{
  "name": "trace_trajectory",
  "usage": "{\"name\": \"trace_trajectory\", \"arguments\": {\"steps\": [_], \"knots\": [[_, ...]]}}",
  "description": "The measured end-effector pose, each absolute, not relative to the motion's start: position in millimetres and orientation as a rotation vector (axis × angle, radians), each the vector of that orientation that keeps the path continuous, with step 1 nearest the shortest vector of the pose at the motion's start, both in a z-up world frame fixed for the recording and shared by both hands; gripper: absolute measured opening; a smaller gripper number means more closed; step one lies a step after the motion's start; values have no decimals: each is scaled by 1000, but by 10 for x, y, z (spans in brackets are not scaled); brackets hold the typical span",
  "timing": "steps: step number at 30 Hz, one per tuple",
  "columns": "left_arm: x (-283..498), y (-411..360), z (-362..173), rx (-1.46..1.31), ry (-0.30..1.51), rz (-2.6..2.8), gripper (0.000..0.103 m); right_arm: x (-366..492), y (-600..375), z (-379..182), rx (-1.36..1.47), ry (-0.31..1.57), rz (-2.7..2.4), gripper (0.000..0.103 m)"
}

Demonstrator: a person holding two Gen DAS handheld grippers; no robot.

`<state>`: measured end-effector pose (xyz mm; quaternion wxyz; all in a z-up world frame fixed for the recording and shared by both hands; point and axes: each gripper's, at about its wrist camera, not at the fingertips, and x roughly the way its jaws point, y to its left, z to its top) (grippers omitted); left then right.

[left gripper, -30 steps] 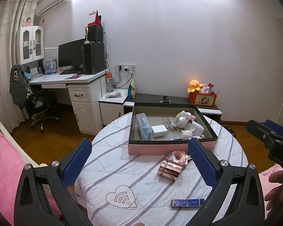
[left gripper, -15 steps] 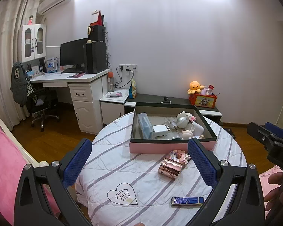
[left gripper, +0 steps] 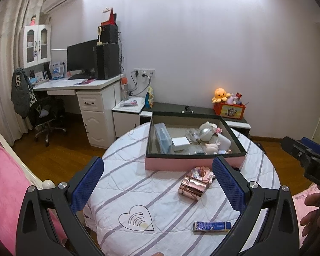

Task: Organize rigid objects
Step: 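Withdraw both tools from the box toward the rose-gold canister and comb, then grasp the rose-gold canister with left tool while right tool grasps the black comb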

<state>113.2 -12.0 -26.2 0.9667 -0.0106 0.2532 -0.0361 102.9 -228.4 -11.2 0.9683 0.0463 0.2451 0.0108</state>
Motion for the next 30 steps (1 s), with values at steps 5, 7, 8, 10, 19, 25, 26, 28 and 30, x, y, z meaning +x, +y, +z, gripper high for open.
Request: {"name": "trace_trajectory", "arguments": {"steps": [5, 7, 8, 10, 19, 25, 26, 28, 30], "knots": [[1280, -199, -468, -13, 575, -84, 103, 1175, -2378, -282, 103, 544, 8, 89], [1344, -242, -570, -13, 602, -93, 103, 1240, -2417, -376, 105, 569, 6, 89], [1384, -272, -642, -12, 623, -101, 103, 1288, -2442, -437, 107, 589, 5, 89], [1442, -325, -750, -5, 650, -110, 103, 1367, -2485, -543, 112, 619, -2, 89], [1725, -523, -1147, 27, 732, -133, 103, 1634, -2561, -891, 113, 708, 0, 89], [1947, -627, -1443, 56, 804, -157, 103, 1857, -2579, -1142, 117, 783, 5, 89], [1999, -656, -1496, 63, 819, -164, 103, 1880, -2585, -1171, 117, 790, 6, 89], [2095, -707, -1585, 75, 844, -172, 103, 1936, -2599, -1232, 119, 806, 5, 89], [2185, -744, -1669, 75, 868, -181, 103, 1987, -2604, -1284, 117, 821, 4, 89]]}}
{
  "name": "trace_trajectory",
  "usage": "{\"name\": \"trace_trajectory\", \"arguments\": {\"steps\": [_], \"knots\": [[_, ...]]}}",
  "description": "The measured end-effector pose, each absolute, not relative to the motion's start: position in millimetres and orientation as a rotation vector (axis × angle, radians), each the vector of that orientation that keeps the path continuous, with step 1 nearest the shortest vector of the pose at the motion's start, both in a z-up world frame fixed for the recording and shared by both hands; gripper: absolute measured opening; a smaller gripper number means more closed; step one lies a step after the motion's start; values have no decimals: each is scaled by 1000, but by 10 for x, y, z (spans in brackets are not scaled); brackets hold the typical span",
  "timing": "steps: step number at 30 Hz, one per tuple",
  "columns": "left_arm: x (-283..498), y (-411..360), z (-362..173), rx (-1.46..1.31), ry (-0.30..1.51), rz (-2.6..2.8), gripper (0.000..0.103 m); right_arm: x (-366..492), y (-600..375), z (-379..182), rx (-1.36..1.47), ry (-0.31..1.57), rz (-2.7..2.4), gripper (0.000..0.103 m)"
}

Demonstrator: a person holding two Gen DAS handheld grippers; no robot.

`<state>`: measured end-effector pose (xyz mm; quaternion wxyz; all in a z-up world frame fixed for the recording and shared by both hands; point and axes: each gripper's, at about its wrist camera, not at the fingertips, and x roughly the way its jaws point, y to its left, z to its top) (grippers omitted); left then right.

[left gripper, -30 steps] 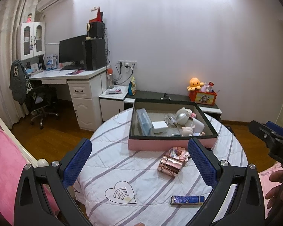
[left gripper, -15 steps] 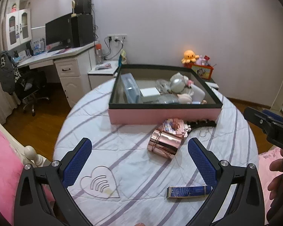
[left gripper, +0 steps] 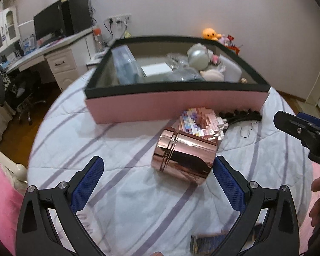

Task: Organize rigid objects
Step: 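Grasp the rose-gold canister with left tool while right tool grasps the black comb, then carry the canister and comb into the pink box and release both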

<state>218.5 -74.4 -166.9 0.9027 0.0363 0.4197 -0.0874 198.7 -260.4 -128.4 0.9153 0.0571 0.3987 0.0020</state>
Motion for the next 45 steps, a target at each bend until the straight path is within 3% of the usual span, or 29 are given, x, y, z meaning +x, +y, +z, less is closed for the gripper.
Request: {"name": "trace_trajectory", "arguments": {"steps": [4, 6, 8, 10, 21, 25, 45], "knots": [[2300, -774, -1731, 70, 883, -194, 103, 2109, -2614, -1409, 113, 860, 6, 89], [2346, -750, -1743, 46, 890, -212, 94, 2173, -2612, -1479, 116, 879, 13, 89], [2380, -726, -1758, 24, 905, -228, 67, 2222, -2594, -1530, 118, 894, 24, 89], [2406, -706, -1771, 14, 915, -229, 57, 2298, -2547, -1584, 116, 909, 44, 89], [2448, -543, -1785, -7, 903, -198, 55, 2618, -2374, -1800, 88, 956, 62, 89], [2450, -545, -1792, 0, 898, -190, 55, 2686, -2253, -1861, 3, 982, 60, 99], [2234, -367, -1604, -14, 861, -176, 55, 2359, -2363, -1616, 33, 891, 75, 95]]}}
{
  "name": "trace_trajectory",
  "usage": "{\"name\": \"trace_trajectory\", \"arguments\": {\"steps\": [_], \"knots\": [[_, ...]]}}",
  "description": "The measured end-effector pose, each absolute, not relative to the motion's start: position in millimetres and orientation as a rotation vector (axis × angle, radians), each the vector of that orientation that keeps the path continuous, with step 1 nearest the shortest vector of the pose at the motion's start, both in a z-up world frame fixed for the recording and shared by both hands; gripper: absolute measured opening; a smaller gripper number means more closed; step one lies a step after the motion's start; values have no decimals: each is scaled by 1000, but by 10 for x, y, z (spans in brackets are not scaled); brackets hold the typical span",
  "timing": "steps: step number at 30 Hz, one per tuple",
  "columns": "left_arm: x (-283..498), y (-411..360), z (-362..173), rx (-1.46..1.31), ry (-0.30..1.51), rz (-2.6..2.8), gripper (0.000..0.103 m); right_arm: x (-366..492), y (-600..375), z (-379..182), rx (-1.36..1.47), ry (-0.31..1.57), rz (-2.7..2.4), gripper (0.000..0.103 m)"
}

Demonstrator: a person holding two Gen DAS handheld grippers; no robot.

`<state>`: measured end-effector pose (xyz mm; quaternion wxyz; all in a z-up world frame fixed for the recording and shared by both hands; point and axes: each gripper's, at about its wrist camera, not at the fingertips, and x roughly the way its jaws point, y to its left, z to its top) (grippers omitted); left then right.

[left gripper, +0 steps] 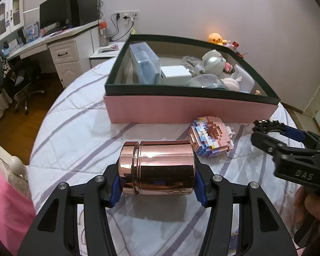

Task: Organize rigid objects
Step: 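Carry the canister and comb into the pink box and release both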

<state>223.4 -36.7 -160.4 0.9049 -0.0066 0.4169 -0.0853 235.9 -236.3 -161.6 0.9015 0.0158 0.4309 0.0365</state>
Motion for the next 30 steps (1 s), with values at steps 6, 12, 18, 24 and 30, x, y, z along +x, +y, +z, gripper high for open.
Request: {"name": "trace_trajectory", "arguments": {"steps": [6, 12, 18, 24, 30], "knots": [[2157, -316, -1289, -18, 793, -183, 55, 2171, -2364, -1264, 43, 819, 92, 95], [2269, -292, -846, -11, 687, -186, 55, 2144, -2334, -799, 54, 719, 134, 95], [2582, -318, -579, -13, 628, -189, 55, 2334, -2287, -490, 36, 646, 155, 95], [3076, -424, -486, -16, 624, -203, 55, 2739, -2274, -389, 31, 621, 159, 95], [3769, -573, -664, 12, 685, -200, 55, 3398, -2296, -541, 26, 678, 155, 95]]}}
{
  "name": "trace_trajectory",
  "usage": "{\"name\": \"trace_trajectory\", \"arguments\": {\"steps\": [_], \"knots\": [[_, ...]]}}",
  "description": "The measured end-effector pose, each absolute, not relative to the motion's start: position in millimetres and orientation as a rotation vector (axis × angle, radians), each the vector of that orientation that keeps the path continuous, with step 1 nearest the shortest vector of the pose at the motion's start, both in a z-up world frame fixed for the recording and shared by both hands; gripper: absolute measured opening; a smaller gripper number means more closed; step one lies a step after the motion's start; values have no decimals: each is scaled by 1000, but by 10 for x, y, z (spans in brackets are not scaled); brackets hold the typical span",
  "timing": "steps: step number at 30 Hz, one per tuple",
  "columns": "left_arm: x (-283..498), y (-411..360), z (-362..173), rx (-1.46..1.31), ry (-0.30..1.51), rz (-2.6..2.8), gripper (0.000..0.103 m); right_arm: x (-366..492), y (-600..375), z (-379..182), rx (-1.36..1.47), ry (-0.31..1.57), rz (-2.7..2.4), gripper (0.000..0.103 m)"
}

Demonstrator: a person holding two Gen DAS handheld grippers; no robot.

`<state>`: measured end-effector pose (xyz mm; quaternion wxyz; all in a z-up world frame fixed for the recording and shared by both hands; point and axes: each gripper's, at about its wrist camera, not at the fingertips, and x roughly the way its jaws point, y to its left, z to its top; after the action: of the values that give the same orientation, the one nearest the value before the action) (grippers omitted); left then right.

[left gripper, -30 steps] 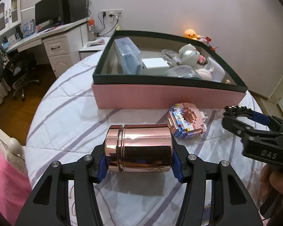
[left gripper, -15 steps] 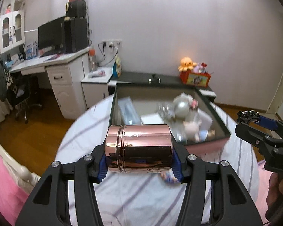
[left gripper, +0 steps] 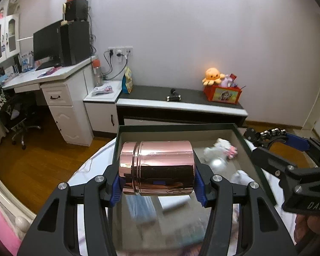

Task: Organize rigid objects
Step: 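Carry the canister and comb into the pink box and release both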

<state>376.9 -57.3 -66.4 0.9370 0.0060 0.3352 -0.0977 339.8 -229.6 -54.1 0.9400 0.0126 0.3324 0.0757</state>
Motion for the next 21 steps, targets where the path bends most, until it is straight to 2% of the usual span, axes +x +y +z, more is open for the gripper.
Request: {"name": "trace_trajectory", "arguments": {"steps": [8, 21], "knots": [[4433, -762, -1090, 46, 785, -192, 55, 4153, -2337, -969, 35, 805, 158, 96], [4724, -803, -1190, 44, 845, -187, 57, 4591, -2397, -1269, 59, 920, 180, 97]]}}
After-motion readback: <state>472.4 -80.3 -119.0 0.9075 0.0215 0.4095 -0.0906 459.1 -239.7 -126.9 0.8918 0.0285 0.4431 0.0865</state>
